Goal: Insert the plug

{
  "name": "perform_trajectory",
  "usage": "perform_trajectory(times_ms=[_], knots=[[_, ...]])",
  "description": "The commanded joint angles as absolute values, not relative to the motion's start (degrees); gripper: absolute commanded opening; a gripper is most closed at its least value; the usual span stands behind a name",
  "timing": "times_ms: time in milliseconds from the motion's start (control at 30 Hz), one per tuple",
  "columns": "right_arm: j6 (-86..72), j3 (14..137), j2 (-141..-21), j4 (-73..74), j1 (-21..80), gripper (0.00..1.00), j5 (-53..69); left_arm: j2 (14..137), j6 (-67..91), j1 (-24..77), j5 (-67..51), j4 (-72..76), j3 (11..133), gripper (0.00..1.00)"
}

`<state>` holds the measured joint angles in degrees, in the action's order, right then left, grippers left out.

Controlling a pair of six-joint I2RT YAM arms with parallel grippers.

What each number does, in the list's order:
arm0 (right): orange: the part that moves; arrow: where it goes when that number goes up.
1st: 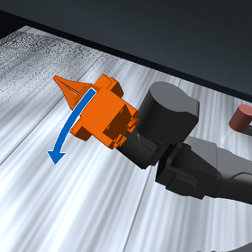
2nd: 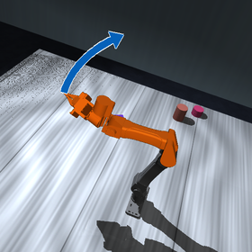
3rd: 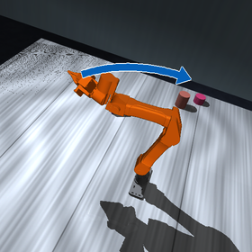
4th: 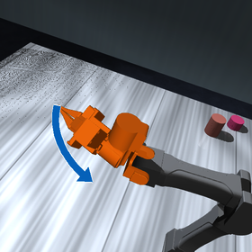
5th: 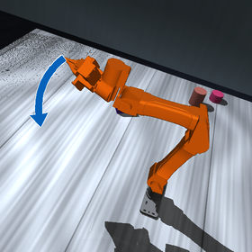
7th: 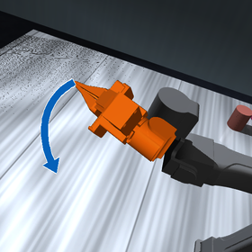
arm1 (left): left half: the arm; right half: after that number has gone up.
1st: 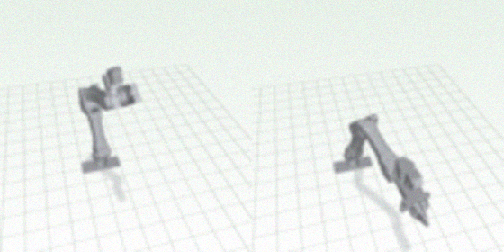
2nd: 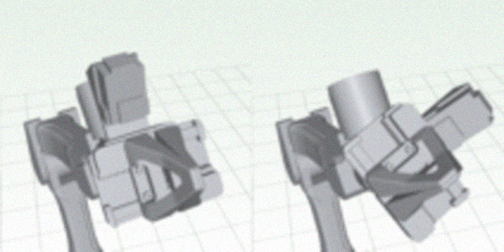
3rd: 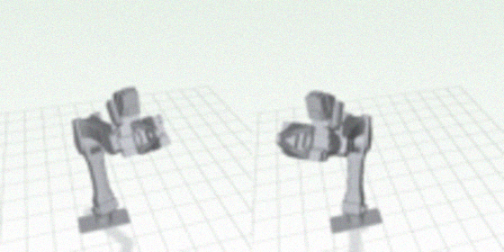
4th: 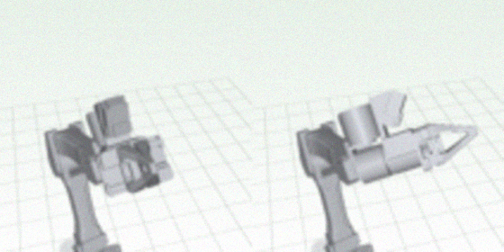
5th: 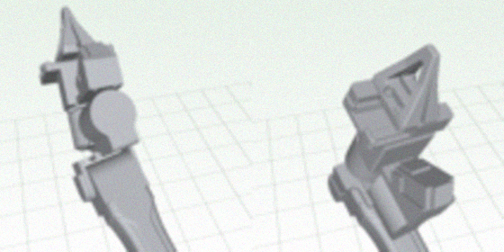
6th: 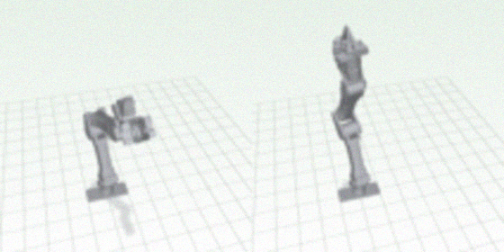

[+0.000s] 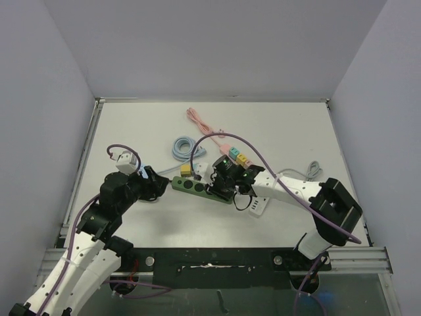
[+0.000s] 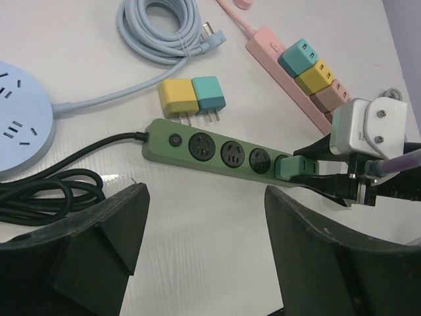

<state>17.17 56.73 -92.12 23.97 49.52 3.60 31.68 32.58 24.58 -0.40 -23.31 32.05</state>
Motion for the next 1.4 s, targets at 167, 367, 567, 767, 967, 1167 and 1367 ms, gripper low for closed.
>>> perform_trajectory(times_ms=[167,367,567,767,967,1167,1367], knots=[[18.7,52.7,-86.3,30.3,48.2,0.0,8.8,34.0,34.1,24.3,0.7,-18.7,34.7,0.7],[17.7,55.3,-82.2,32.6,46.0,0.16,10.2,36.5,35.4,24.3,1.3,-16.5,34.8,0.7],[10.7,58.2,-80.8,26.4,44.2,0.58,8.6,41.0,36.8,24.2,2.6,-15.4,35.6,0.7],[-0.4,62.7,-84.5,16.8,44.0,0.61,4.5,44.5,40.6,24.1,8.4,-16.9,37.1,0.7],[-21.5,76.4,-99.2,20.0,44.6,0.58,-6.0,44.3,43.6,23.6,11.3,-16.0,36.1,0.7],[-30.5,85.3,-109.9,21.6,46.5,0.64,-11.0,43.3,44.7,23.3,10.2,-14.2,34.4,0.7],[-32.6,91.4,-116.7,23.8,47.3,0.66,-12.2,43.7,45.4,23.2,8.2,-12.5,32.5,0.7]])
